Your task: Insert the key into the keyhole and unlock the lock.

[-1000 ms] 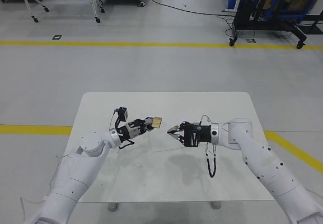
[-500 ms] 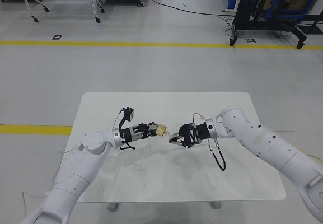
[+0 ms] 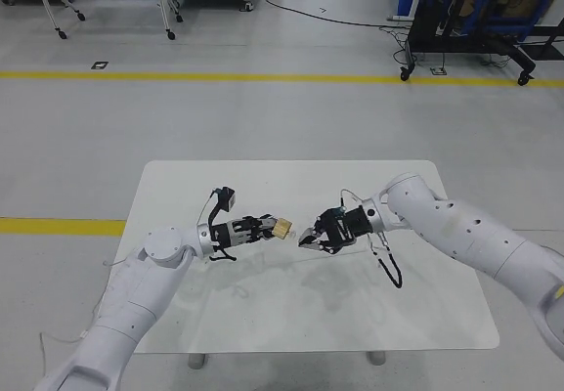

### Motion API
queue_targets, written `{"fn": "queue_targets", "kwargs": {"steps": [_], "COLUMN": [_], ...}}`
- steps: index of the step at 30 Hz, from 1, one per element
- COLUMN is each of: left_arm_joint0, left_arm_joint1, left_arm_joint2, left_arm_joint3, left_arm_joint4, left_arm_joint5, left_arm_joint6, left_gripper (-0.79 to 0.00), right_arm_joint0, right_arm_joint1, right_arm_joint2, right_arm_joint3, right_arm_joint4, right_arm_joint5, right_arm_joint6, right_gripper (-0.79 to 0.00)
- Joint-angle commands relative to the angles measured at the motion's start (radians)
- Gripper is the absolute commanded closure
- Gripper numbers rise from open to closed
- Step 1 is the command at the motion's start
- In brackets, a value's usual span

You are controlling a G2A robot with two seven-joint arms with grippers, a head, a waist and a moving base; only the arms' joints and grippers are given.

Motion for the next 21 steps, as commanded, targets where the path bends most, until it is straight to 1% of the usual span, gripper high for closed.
{"fn": "queue_targets", "kwargs": {"steps": [1,9,21], "left_arm_joint0": [-0.001,-0.006,-0.016], "left_arm_joint1": [0.0,-0.001,-0.004], "left_arm_joint2": [0.001,0.005,0.012], "left_arm_joint3": [0.0,0.005,0.014], "left_arm_joint4": [0.001,0.011,0.025], "left_arm_joint5": [0.001,0.0,-0.003], "left_arm_joint6": [-0.002,-0.015,-0.023], "left_gripper": [0.0,0.0,0.0], "right_arm_joint0": [-0.002,-0.005,0.003], "right_arm_joint1": [-0.011,-0.046,-0.076], "right_arm_joint2": [0.0,0.0,0.0], "right_arm_joint3": [0.007,0.041,0.071], "right_arm_joint4": [0.014,0.051,0.067], "right_arm_joint5": [0.0,0.0,0.0], "right_arm_joint6": [0.024,0.069,0.102], "right_gripper": [0.0,0.0,0.0]}}
